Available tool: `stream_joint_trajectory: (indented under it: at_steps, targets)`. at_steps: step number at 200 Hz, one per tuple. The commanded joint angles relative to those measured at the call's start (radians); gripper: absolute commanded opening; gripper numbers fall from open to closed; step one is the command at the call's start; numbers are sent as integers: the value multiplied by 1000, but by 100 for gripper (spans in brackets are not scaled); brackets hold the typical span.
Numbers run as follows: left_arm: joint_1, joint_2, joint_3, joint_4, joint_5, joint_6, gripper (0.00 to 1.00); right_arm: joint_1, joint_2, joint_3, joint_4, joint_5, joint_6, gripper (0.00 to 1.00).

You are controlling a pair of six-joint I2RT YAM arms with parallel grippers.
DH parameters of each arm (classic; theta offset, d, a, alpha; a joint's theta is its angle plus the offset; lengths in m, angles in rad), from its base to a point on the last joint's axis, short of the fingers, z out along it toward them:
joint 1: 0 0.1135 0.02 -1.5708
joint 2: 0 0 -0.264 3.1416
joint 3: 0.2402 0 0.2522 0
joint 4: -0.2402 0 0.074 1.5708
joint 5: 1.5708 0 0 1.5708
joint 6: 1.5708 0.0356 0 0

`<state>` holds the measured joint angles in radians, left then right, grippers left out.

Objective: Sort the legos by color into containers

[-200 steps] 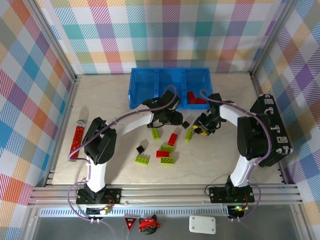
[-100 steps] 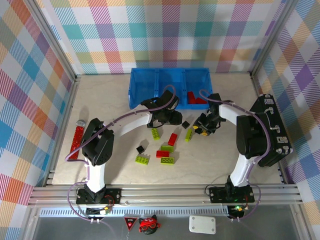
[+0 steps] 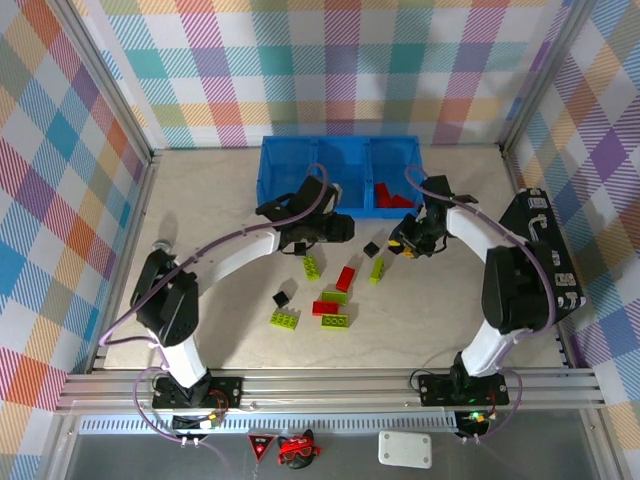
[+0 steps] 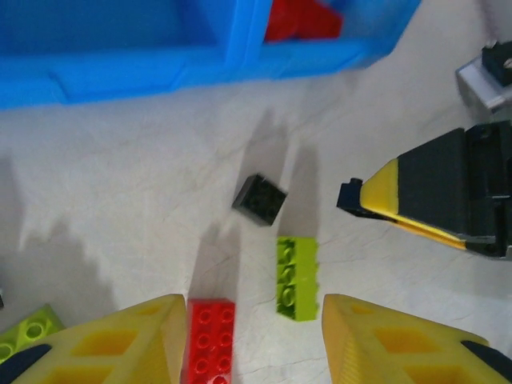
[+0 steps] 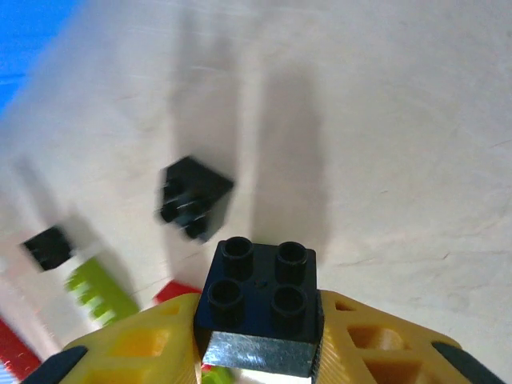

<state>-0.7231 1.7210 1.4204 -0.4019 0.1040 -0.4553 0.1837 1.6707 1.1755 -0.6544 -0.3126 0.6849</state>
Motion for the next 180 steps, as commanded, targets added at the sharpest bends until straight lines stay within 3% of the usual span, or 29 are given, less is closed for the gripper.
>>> stream_joint_trajectory:
  at_steps: [1, 47, 120, 137, 167, 180]
  targets:
    - [5, -87, -28, 176, 71, 20, 50, 7, -103, -11, 74, -83, 82, 31]
    - [-14, -123, -63, 322, 165, 36, 58, 10, -243, -57, 237, -179, 355, 28]
    - [-31, -115, -120, 486, 186, -5, 58, 11, -365, -138, 457, -273, 726, 27]
    - [-20, -121, -125, 485, 182, -29, 57, 11, -387, -105, 444, -284, 630, 28]
    - [41, -131, -114, 485, 317, -161, 56, 12, -431, -15, 348, -335, 116, 30]
    - [64, -148, -113, 478, 400, -209, 56, 13, -464, -33, 348, -317, -91, 26]
